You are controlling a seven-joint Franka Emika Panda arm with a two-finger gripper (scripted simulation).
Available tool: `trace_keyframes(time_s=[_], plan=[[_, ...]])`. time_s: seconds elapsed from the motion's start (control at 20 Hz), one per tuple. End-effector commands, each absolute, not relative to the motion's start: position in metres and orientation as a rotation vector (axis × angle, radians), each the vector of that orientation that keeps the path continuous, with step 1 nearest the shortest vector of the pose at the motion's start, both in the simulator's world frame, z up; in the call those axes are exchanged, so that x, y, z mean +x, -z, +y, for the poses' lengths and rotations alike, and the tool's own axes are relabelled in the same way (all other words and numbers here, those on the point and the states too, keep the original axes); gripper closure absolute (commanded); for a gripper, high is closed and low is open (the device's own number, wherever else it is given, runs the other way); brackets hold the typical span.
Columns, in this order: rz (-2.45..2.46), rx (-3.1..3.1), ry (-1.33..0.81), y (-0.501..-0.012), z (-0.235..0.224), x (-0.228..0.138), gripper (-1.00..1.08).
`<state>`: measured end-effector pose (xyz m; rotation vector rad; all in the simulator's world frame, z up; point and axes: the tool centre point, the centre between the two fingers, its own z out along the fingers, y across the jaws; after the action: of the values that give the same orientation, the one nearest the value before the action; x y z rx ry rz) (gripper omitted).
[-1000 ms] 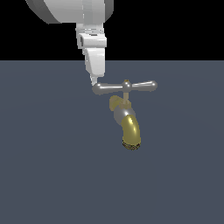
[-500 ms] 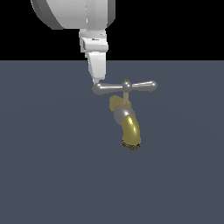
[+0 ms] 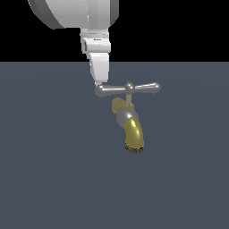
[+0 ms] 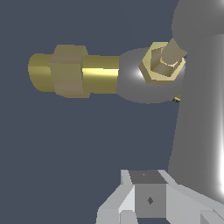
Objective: Turn on the faucet by rotating a designated handle.
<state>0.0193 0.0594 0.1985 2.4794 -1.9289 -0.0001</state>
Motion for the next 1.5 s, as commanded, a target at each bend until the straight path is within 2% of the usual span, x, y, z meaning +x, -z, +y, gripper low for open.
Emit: trace_keyframes(time_s=[0.0,1.05,1.15,1.45], plan=[[-1.929,2.479,0.0,-0.198,0.058,0.012,1.08],[-1.93,2.479,0.0,-0.199,0.048,-0.052,1.08],[-1.922,2.491,-0.004,-0.199,0.054,-0.048,1.08],[-1.924,2.489,-0.004,-0.199,0.035,-0.062,1.08]])
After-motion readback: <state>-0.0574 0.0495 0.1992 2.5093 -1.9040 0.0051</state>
